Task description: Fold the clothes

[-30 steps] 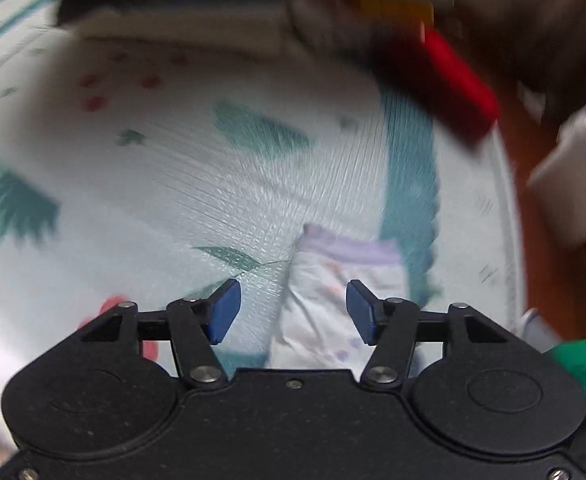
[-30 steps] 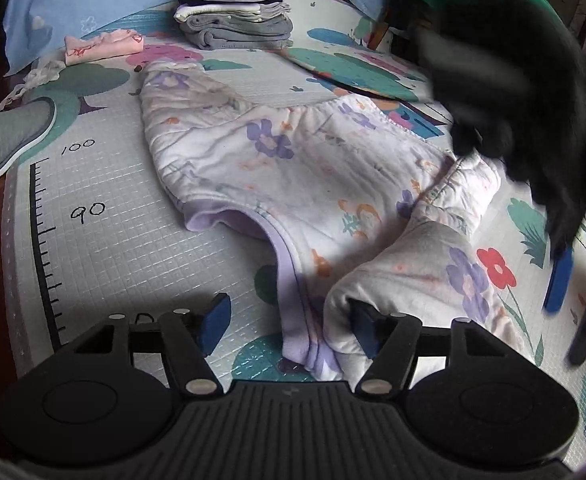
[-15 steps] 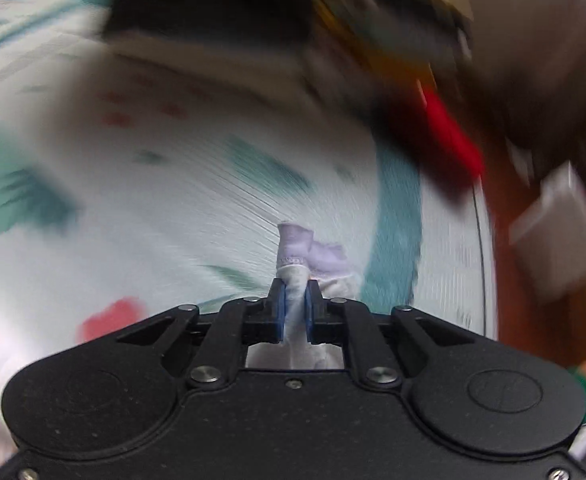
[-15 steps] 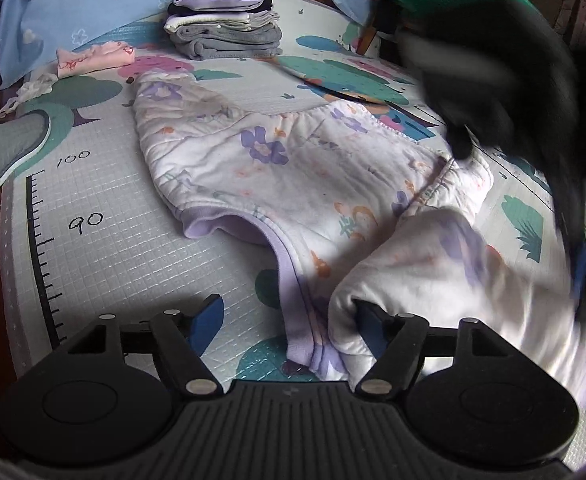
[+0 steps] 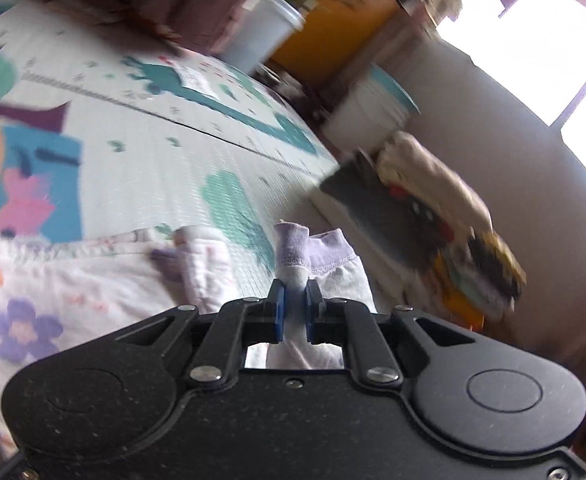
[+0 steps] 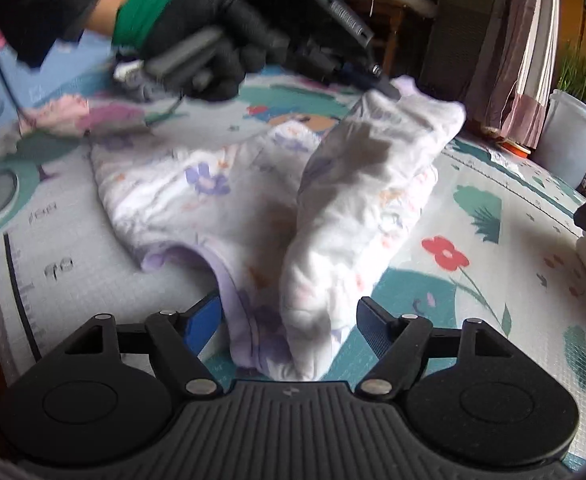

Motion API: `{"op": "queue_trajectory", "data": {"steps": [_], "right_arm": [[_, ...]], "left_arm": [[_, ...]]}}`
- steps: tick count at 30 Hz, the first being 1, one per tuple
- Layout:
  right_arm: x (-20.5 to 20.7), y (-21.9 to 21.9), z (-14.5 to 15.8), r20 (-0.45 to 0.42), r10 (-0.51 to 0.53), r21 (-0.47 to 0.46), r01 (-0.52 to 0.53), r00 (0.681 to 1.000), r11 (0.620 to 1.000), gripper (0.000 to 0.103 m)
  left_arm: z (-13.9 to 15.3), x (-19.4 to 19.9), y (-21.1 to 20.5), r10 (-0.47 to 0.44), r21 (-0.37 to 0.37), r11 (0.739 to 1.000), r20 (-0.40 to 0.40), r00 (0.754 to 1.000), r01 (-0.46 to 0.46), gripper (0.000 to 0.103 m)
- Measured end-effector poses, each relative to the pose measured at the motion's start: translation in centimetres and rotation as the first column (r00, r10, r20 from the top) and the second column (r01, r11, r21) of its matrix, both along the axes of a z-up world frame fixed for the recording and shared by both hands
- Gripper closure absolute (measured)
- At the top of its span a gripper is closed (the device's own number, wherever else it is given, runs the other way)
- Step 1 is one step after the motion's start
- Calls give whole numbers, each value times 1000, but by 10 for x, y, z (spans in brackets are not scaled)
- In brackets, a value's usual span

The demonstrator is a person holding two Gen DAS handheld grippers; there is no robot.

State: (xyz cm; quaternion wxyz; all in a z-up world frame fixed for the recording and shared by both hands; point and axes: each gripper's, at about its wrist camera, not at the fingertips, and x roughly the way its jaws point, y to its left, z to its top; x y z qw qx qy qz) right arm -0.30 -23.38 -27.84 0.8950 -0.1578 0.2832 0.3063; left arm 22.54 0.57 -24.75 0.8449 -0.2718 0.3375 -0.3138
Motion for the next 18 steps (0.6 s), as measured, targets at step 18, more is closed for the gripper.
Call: {"op": "queue_trajectory", "data": {"steps": [18], "right_arm": [[19, 0, -13, -177, 13, 7, -12, 984, 1000, 35]], "left_arm": [[-39, 13, -1, 94, 118, 989, -38, 995, -89, 95]]}}
